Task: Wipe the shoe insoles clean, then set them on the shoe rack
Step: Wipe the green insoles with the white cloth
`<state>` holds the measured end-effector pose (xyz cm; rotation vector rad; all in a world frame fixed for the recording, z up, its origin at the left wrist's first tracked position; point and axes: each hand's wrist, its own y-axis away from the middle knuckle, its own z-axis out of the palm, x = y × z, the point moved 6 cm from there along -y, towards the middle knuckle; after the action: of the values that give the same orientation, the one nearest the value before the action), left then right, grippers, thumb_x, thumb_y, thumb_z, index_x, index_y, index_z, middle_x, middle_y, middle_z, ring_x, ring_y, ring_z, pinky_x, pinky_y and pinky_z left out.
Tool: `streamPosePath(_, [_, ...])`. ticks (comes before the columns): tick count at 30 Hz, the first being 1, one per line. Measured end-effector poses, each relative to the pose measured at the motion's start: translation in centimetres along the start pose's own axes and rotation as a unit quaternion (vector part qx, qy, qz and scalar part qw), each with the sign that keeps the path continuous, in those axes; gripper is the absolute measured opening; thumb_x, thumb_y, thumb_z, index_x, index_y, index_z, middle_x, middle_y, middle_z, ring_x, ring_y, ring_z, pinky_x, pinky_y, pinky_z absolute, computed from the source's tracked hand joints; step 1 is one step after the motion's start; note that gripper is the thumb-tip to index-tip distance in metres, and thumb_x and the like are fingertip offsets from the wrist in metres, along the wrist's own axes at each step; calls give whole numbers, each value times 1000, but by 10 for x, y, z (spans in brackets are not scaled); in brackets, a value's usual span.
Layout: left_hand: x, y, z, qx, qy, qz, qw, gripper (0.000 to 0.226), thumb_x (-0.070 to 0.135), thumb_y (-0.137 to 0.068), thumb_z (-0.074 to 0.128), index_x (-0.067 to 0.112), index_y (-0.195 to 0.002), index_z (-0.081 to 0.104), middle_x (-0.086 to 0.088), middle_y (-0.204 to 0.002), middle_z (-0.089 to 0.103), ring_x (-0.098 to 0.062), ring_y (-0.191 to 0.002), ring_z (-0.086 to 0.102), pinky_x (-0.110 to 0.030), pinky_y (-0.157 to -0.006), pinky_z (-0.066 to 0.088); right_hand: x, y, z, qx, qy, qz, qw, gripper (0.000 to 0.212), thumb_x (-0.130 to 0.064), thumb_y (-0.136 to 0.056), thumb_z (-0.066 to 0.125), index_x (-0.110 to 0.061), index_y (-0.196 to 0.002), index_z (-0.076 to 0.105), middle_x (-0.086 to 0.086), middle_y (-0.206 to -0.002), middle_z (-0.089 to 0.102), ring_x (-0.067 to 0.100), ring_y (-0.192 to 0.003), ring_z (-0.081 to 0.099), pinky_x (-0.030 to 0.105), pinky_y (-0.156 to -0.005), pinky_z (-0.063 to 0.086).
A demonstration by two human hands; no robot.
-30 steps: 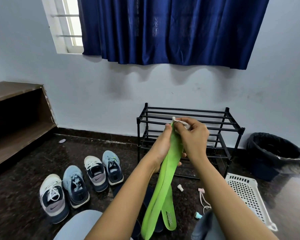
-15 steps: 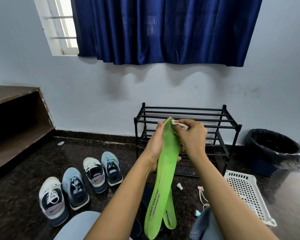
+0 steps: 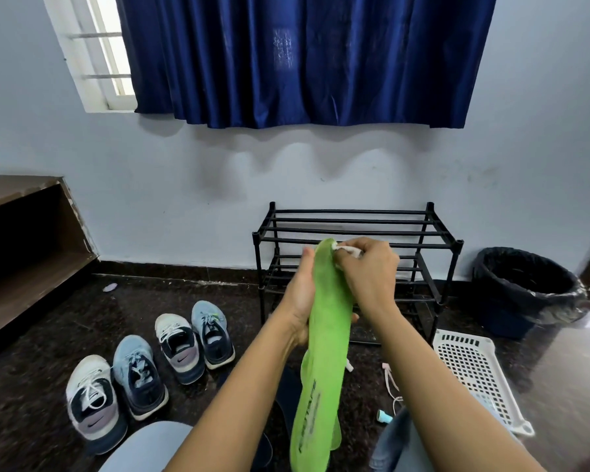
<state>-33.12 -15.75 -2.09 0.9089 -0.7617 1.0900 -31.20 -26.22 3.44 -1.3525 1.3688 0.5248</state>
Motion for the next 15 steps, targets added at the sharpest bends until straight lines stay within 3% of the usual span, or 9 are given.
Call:
streamPosePath(3, [-2,-2,1,-1,-12,-14,1000,79,71,-93,19,11,-100,69,-17,-85,72,-31,-76,68,-51,-83,50,-2,-6,-4,12,-4,-6,1000,10,-17,-78,68,-17,-86,75,-2,-65,63,8,-60,55,18,-60,40])
streamPosePath(9, [-2,-6,-1,-14,-39,-40,998,83,74,-90,14,13,-105,68,-16,-86,72,-31,-75,69,-49,-81,51,-14,-6,3,-7,-53,-59,997,7,-21,-76,72,-25,-81,75,-7,-69,69,13,-62,59,25,-61,45])
streamPosePath(11, [-1,-6,-1,-4,-31,-35,999,82,74,-91,14,12,-103,67,-17,-83,72,-31,-73,68,-47,-76,53,-19,-3,7,-45,-57,-77,994,9,-19,-76,73,-24,-82,75,-8,-72,70,11,-63,60,25,-61,46])
streamPosePath(15, [9,-13,-9,20,33,1,999,77,69,-95,19,9,-85,66,-14,-68,70,-24,-58,69,-29,-51,56,-22,8,22,-122,-57,-98,986,10,-15,-75,73,-20,-84,76,-7,-72,70,0,-62,58,16,-59,43])
